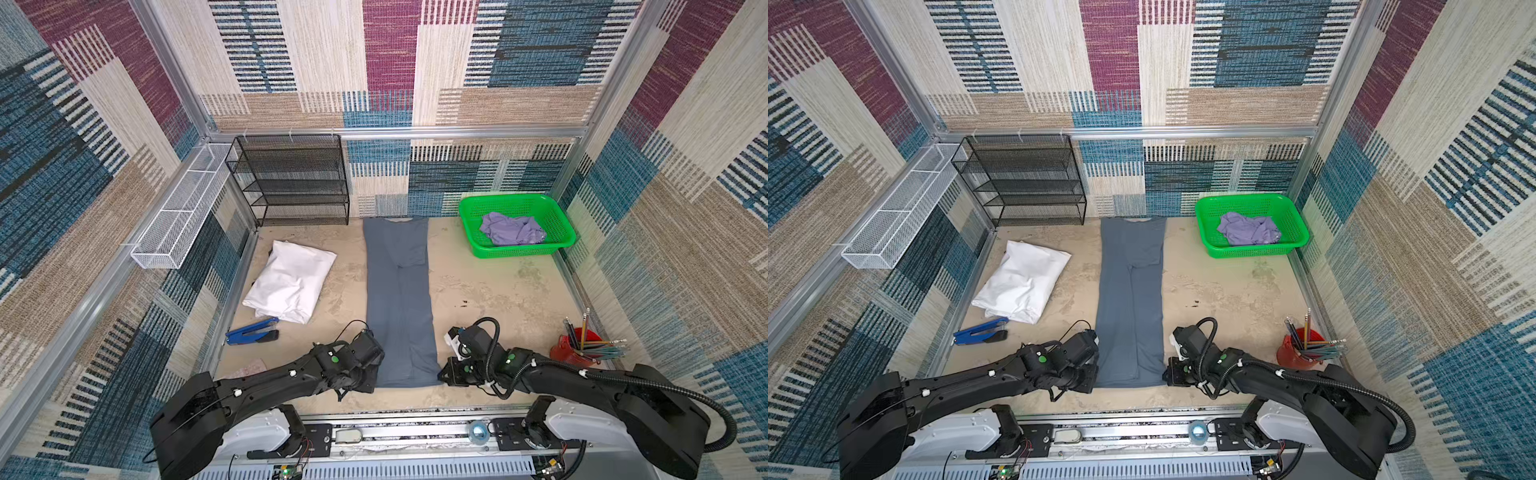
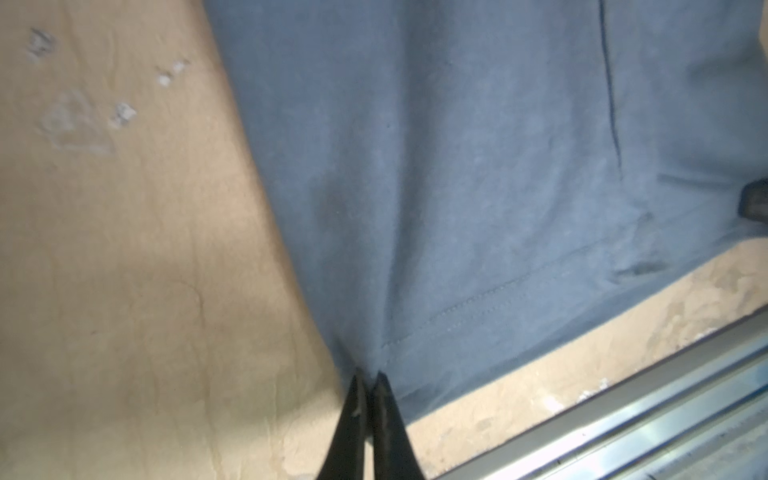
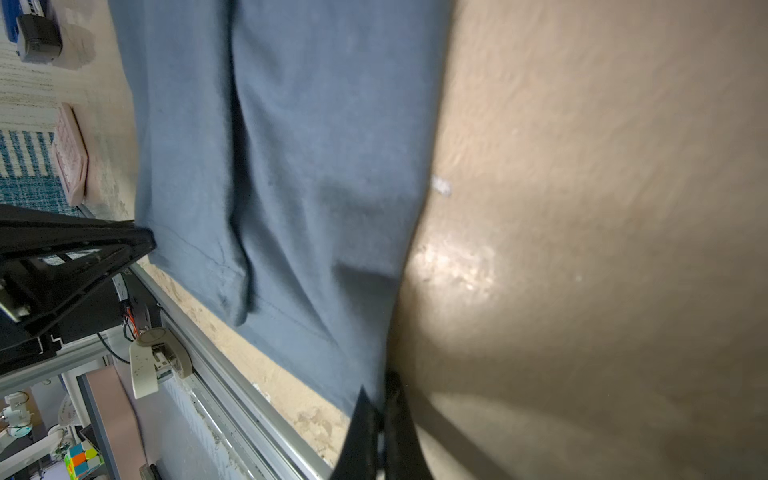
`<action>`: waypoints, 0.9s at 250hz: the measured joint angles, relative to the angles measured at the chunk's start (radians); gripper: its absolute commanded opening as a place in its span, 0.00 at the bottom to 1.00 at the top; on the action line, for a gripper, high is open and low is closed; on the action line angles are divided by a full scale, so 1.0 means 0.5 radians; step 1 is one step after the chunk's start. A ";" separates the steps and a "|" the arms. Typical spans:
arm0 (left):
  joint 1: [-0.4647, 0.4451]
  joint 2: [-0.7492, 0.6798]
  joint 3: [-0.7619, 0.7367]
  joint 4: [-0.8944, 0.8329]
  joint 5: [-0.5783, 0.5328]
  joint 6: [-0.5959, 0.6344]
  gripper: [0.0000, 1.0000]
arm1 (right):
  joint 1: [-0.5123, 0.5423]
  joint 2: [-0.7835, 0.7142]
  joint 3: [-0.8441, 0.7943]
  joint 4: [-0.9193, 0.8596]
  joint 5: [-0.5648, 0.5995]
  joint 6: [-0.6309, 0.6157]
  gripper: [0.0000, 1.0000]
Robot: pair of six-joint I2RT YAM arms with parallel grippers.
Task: Fold and stack the t-shirts
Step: 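Carry the lifted near end over the strip away from the robot with both grippers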
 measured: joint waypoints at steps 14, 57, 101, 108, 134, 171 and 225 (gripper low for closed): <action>0.000 -0.026 -0.042 0.043 0.012 0.008 0.00 | 0.000 -0.035 -0.032 0.017 -0.051 -0.002 0.00; 0.000 -0.160 -0.130 0.147 0.101 0.009 0.00 | 0.000 -0.195 -0.067 0.039 -0.174 -0.009 0.00; 0.000 -0.346 -0.135 0.157 0.105 0.008 0.00 | -0.001 -0.394 -0.076 0.034 -0.215 0.033 0.00; 0.000 -0.373 -0.137 0.156 0.104 0.008 0.00 | -0.001 -0.421 -0.071 0.027 -0.214 0.043 0.00; 0.000 -0.448 -0.127 0.135 0.100 0.008 0.00 | -0.001 -0.470 -0.014 -0.014 -0.193 0.066 0.00; 0.000 -0.480 -0.007 0.032 0.041 0.009 0.00 | -0.001 -0.430 0.109 -0.076 -0.099 0.085 0.00; 0.046 -0.451 0.260 -0.140 -0.155 0.078 0.00 | -0.023 -0.352 0.307 -0.166 0.178 0.105 0.00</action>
